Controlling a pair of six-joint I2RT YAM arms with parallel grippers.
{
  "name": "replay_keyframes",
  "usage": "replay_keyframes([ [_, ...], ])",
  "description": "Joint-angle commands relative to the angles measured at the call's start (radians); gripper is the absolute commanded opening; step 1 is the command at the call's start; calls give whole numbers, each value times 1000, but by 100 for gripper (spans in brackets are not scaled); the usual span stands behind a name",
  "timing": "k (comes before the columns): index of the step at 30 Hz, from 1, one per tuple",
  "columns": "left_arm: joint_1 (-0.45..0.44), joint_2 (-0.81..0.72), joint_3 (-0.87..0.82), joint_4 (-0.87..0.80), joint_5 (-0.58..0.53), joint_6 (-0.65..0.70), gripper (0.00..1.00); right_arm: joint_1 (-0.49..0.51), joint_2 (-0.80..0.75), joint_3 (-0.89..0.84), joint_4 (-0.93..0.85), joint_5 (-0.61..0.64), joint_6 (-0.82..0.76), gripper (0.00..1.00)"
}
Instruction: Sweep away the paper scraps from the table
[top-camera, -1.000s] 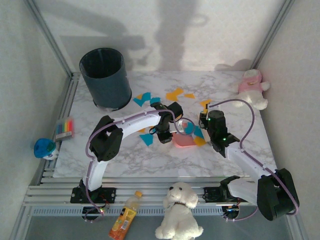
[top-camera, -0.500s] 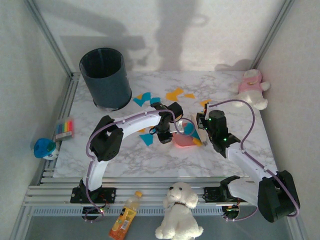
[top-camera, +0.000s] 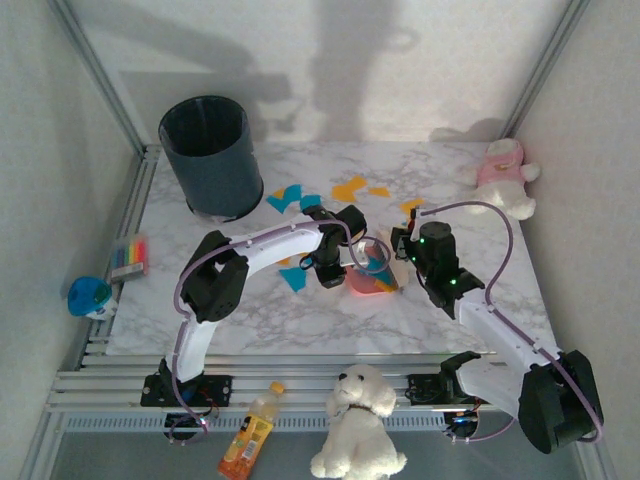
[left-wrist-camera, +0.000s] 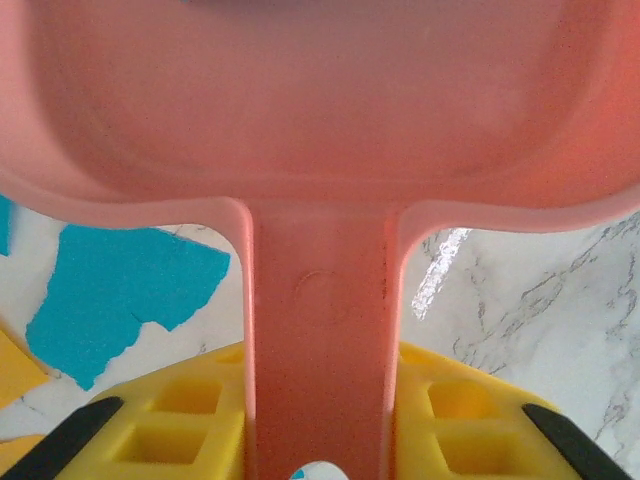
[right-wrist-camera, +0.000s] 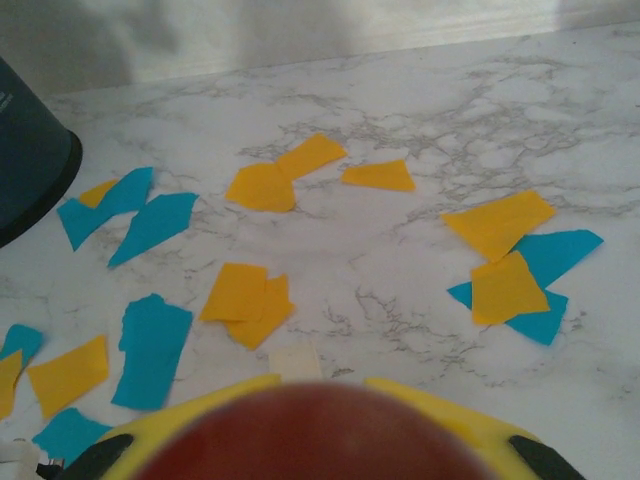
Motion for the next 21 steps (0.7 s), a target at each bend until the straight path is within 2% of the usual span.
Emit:
replay_keyframes([
  [1,-11,10,11,-11,22,19,0,9,-24,33,-24,-20,23,0],
  [10,-12,6,-8,0,20,19,0,9,-81,57,-57,9,23,0],
  [21,-11,-18,-32,22,57,28,0,10,-80,105,-66,35,34,0],
])
